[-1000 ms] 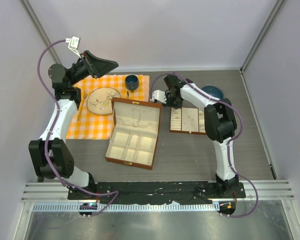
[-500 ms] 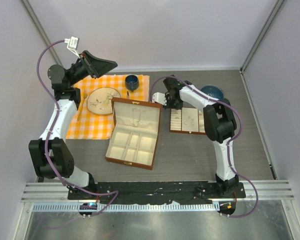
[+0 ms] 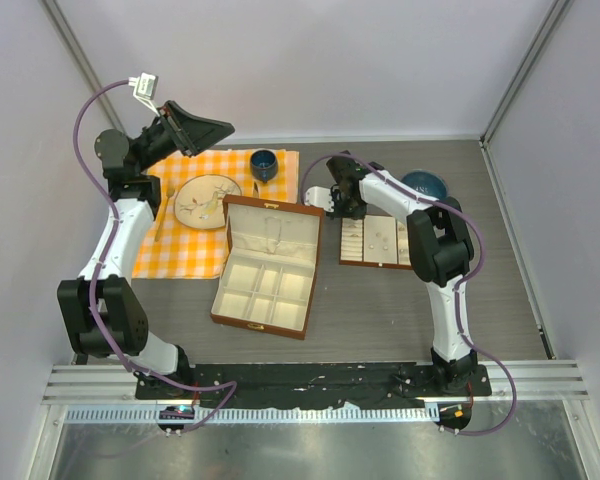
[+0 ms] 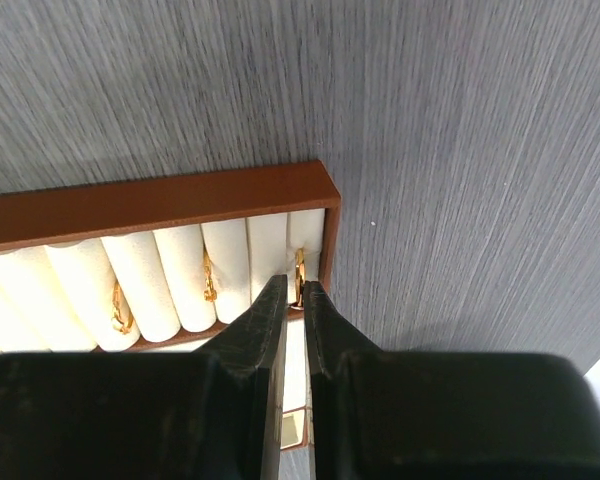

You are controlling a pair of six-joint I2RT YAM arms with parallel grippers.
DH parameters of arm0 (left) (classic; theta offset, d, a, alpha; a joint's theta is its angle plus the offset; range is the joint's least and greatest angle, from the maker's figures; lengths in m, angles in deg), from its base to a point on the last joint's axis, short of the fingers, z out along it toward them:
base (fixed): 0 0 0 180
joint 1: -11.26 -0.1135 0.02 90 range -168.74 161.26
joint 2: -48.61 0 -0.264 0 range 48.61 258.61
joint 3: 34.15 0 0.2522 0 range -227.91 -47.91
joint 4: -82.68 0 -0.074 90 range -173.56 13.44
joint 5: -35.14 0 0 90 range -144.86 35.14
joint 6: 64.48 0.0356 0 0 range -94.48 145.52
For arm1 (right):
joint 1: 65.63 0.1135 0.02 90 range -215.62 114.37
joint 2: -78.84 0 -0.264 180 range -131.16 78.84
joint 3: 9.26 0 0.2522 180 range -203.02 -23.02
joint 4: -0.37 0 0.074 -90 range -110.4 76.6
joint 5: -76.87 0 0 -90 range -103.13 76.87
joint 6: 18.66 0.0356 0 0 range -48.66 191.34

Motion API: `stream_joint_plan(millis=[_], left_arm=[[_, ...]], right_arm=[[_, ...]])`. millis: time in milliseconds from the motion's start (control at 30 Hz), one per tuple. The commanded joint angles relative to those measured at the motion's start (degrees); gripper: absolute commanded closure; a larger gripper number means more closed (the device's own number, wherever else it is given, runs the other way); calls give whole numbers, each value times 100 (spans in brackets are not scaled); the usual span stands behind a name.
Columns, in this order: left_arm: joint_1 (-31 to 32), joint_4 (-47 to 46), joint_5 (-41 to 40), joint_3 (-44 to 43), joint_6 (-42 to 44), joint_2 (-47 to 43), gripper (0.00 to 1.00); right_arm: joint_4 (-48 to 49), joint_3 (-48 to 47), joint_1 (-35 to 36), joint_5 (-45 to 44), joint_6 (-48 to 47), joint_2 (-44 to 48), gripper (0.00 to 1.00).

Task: Organize the mixed jewelry
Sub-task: Place the jewelry in the compartment layer.

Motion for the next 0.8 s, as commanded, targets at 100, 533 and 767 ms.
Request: stream_joint_plan(millis=[100, 533, 767], left_arm=[[-55, -379, 27, 2, -48, 14, 40], [-64, -423, 27, 19, -83, -12, 40], [-55, -423, 18, 28, -92, -21, 40]], right_arm=[[-311, -115, 4, 138, -140, 166, 99], [-548, -168, -5, 147, -193, 237, 99], [-583, -141, 4, 165, -219, 298, 99]])
